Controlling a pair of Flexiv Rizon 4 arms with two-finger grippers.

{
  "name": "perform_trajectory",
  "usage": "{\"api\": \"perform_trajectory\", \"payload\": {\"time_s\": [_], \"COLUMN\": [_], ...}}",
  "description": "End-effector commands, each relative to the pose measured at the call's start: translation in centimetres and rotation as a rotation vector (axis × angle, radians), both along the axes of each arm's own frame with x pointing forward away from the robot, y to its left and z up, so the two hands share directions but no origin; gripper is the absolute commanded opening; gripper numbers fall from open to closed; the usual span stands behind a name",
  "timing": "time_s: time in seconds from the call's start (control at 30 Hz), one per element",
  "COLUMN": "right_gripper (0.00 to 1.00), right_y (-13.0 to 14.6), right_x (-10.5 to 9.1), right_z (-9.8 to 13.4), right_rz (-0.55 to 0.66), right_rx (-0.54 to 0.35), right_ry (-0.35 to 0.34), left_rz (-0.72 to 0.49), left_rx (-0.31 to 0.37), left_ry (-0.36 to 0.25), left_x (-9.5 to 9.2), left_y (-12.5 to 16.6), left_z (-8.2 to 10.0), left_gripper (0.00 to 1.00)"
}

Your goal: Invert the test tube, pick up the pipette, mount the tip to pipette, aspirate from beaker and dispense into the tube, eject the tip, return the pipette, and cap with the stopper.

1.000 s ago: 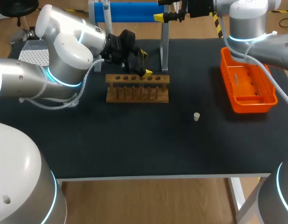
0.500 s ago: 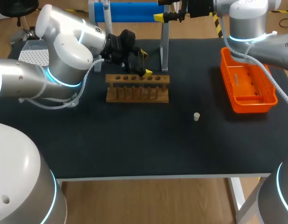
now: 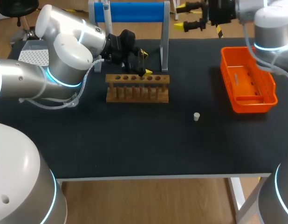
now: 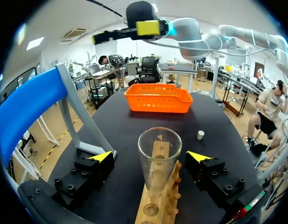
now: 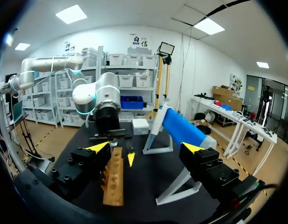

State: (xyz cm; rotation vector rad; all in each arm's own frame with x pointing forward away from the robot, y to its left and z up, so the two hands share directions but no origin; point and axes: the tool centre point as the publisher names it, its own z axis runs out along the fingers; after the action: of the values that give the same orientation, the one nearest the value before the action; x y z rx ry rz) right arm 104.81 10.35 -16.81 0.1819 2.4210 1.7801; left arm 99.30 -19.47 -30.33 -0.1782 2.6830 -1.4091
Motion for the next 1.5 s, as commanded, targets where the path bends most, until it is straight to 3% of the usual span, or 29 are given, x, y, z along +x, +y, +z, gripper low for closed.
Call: {"api": "perform_trajectory", "payload": {"time_s": [0.03,0.33,0.83,1.17,1.5], "right_gripper": [1.00,1.00,1.00,1.00,1.00], "right_y": [-4.5,-9.1,-10.9,-11.5,-11.4], "right_x": [-5.0,-10.3,-18.6,-21.4,-22.5], "right_z": [0.2,-2.6,-6.5,-8.5,-11.3], "right_rz": [-0.056,-0.137,-0.177,-0.227,-0.265], "right_rx": [-0.019,-0.089,-0.128,-0.122,-0.119], "right_ry": [0.005,0.022,0.049,0.016,-0.004], "left_rz": [-0.003,-0.003,-0.003,-0.003,-0.003], "left_rx": [0.003,0.003,0.003,0.003,0.003], "left_ry": [0.003,0.003,0.003,0.003,0.003], "left_x": [0.1,0.1,0.1,0.1,0.1], "left_y": [0.0,0.0,0.0,0.0,0.0], "left_z": [0.0,0.0,0.0,0.0,0.0], "left_gripper": [1.00,1.00,1.00,1.00,1.00]}}
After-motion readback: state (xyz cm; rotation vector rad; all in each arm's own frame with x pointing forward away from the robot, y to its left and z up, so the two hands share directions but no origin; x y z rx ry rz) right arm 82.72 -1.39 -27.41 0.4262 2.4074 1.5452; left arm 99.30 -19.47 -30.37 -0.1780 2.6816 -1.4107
